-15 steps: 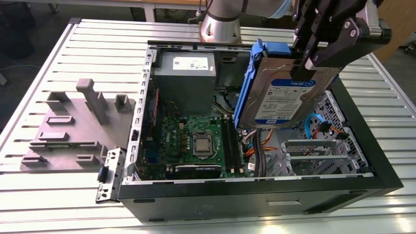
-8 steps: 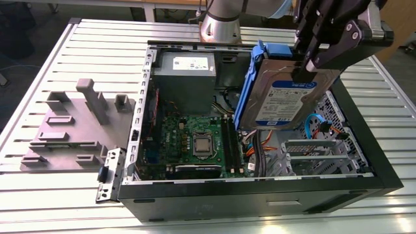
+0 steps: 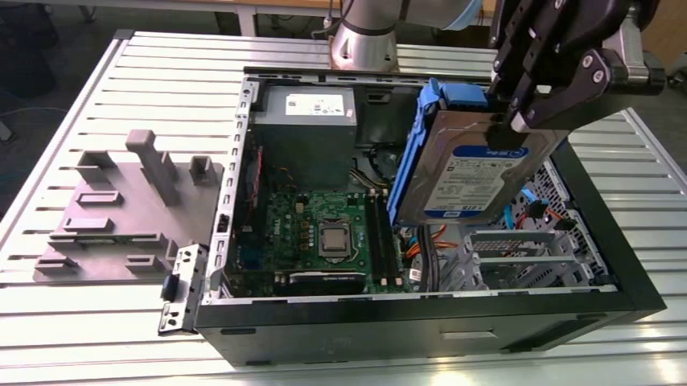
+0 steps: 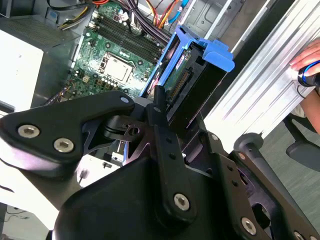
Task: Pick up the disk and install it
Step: 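Pick up the disk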
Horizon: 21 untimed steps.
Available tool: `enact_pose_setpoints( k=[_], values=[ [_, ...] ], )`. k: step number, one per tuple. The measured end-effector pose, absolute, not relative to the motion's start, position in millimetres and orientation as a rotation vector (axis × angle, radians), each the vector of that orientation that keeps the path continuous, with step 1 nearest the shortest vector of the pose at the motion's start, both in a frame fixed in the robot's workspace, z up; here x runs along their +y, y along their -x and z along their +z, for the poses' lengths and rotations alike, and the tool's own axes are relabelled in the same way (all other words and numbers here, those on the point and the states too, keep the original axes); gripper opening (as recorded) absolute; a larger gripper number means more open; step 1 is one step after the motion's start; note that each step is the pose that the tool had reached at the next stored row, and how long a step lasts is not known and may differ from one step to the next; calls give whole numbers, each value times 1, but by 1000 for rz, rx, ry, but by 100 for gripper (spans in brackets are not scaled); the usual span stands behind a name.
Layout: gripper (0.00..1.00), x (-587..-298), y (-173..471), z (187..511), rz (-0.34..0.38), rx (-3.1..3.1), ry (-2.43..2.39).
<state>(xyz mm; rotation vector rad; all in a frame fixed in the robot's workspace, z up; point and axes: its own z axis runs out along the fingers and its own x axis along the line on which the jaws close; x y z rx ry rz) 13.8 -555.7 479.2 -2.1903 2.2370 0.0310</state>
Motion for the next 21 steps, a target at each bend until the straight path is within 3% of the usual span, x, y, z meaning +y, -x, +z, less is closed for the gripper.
enact_pose_setpoints(
  k=[21],
  values=[
    [35, -574, -30, 476, 32, 2237, 2191]
  ],
)
